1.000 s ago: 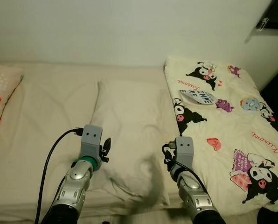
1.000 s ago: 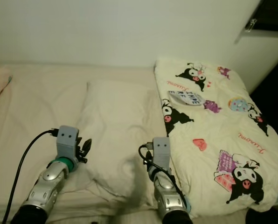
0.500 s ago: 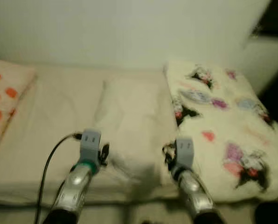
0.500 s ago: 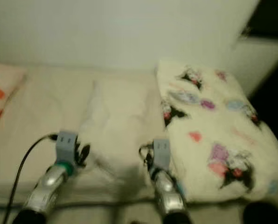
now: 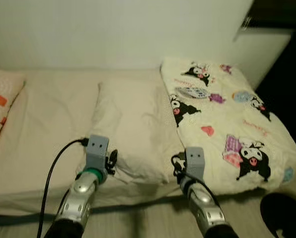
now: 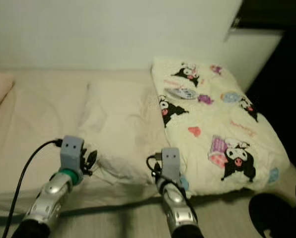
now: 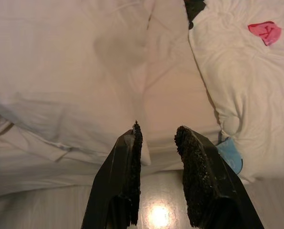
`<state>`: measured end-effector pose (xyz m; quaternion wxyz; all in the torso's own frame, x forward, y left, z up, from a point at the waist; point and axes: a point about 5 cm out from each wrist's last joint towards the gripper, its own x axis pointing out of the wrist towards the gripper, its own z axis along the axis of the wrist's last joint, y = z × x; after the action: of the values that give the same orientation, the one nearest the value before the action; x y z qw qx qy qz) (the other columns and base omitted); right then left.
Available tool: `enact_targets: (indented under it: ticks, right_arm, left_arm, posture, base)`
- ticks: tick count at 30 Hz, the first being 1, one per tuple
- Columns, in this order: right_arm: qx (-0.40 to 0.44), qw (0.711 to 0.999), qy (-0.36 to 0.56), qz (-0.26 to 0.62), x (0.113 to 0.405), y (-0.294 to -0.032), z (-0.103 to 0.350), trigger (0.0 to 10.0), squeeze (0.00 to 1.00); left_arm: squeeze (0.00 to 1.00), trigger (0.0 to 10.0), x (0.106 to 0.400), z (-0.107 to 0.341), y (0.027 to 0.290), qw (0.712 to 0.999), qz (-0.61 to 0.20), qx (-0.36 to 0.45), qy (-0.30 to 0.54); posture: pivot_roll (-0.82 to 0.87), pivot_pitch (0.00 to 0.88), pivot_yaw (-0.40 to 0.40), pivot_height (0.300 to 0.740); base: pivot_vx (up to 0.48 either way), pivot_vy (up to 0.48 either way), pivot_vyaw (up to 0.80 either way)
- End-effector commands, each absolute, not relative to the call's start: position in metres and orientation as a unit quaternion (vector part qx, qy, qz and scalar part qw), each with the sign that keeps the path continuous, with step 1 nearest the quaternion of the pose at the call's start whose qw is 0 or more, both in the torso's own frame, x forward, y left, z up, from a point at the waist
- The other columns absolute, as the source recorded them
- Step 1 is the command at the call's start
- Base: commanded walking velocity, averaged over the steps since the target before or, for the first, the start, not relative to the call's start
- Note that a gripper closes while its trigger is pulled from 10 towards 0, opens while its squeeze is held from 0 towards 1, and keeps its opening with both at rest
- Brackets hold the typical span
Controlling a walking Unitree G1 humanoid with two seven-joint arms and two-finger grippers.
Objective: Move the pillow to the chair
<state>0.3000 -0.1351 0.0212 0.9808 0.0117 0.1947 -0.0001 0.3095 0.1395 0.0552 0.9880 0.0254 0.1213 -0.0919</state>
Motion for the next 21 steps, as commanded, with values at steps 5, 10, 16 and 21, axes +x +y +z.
enact_targets:
  ticks: [5, 10, 16, 21]
  right_arm:
    - [0.007, 0.979, 0.202, 0.003, 0.3001, -0.1369, 0.0193, 10.0, 0.0]
    - [0.008, 0.98, 0.2, 0.006, 0.3015, -0.1358, 0.0205, 10.0, 0.0]
    - [0.009, 0.98, 0.2, 0.005, 0.3006, -0.1365, 0.0198, 10.0, 0.0]
    - [0.01, 0.979, 0.202, 0.003, 0.2998, -0.1371, 0.0189, 10.0, 0.0]
  left_arm:
    - [0.0, 10.0, 0.3065, 0.0517, 0.1372, 0.987, -0.091, 0.022, 0.131]
    - [0.0, 10.0, 0.3063, 0.0509, 0.138, 0.987, -0.088, 0.024, 0.132]
    - [0.0, 10.0, 0.3088, 0.0515, 0.1366, 0.987, -0.086, 0.031, 0.134]
    - [0.0, 10.0, 0.3092, 0.0518, 0.1367, 0.987, -0.087, 0.034, 0.133]
  posture:
    - [-0.01, 0.002, -0.034, 0.74]
    - [-0.02, 0.002, -0.03, 0.74]
    - [-0.02, 0.001, -0.023, 0.74]
    - [-0.02, 0.001, -0.023, 0.74]
  base:
    - [0.0, 0.0, 0.0]
    - [0.0, 0.0, 0.0]
    - [0.0, 0.0, 0.0]
    - [0.0, 0.0, 0.0]
